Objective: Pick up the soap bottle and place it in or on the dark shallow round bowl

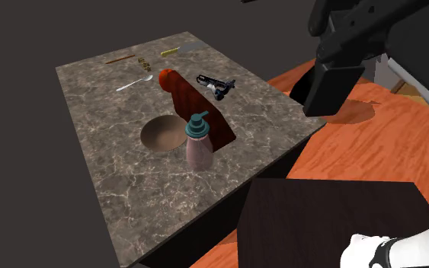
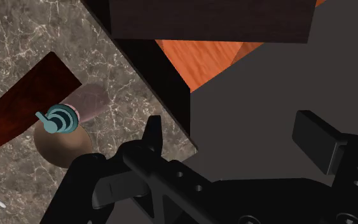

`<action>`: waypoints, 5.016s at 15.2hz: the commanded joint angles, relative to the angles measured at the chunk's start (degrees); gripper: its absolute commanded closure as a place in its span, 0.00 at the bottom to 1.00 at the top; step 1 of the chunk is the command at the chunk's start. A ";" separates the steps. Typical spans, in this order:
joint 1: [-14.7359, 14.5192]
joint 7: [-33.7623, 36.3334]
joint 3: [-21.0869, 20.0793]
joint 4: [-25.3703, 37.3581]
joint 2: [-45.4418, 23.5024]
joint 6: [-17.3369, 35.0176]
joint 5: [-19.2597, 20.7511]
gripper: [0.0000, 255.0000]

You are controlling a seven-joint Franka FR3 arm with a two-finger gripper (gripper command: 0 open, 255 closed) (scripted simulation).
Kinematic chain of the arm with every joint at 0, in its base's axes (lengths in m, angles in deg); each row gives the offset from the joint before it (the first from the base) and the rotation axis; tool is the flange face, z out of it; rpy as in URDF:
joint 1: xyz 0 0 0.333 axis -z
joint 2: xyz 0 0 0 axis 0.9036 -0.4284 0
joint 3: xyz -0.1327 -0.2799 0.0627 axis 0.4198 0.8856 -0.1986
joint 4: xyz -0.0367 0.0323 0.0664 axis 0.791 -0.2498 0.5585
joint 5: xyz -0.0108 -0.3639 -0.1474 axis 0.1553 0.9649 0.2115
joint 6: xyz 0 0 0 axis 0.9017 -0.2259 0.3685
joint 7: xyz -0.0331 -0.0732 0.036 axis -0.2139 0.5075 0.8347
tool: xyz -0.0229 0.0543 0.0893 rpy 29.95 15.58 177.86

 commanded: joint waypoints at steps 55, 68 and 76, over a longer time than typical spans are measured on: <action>5.43 -57.56 25.44 7.76 -61.39 50.34 3.53 1.00; 4.72 -57.26 26.14 8.83 -57.43 45.56 5.05 1.00; 4.10 -57.08 26.57 10.80 -53.47 39.91 6.49 1.00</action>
